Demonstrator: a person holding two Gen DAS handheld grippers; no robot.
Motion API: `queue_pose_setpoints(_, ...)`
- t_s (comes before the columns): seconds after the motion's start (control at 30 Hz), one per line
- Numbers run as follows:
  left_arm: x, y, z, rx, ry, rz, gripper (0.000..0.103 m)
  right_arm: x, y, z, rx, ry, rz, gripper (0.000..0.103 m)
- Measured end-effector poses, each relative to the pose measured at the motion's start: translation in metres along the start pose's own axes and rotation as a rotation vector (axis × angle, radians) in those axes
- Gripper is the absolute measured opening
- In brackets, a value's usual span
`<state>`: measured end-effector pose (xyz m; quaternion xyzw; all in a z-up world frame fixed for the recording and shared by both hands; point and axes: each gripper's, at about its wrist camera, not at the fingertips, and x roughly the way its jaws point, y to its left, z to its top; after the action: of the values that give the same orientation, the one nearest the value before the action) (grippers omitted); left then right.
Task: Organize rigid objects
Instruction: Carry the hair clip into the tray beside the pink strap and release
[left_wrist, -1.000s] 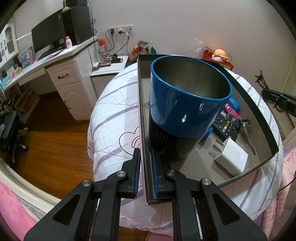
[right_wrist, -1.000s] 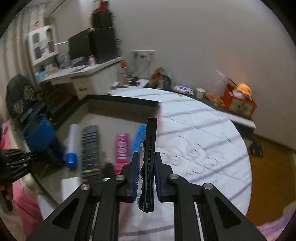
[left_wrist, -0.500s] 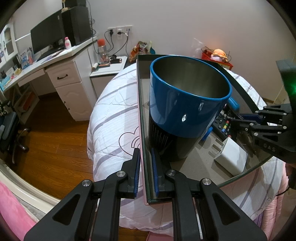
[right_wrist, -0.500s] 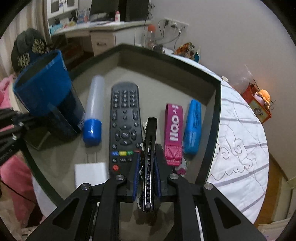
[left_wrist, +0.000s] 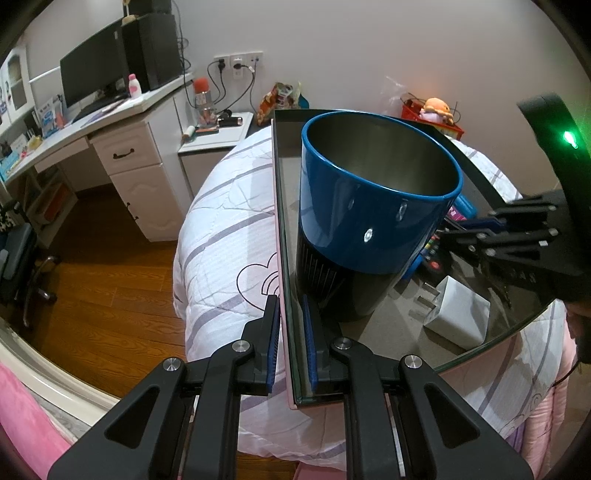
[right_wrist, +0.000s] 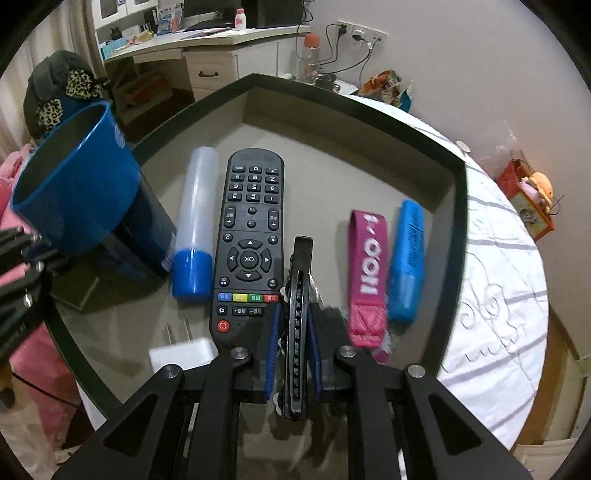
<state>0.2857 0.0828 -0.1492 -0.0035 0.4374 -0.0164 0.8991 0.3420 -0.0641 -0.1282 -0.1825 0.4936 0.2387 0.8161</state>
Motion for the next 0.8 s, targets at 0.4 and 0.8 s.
queue_pose_setpoints(0.4,0.002,-0.003,0.000,0.004,0.001,-0.001,0.011,0.014,-0.018,0.023,0.076,-0.016,0.009,0.015)
queue_pose_setpoints(0.8,0.002,-0.002,-0.001,0.005,0.003,0.006,0.011,0.006,-0.026,0.019,0.132,-0.067,-0.013,0.043)
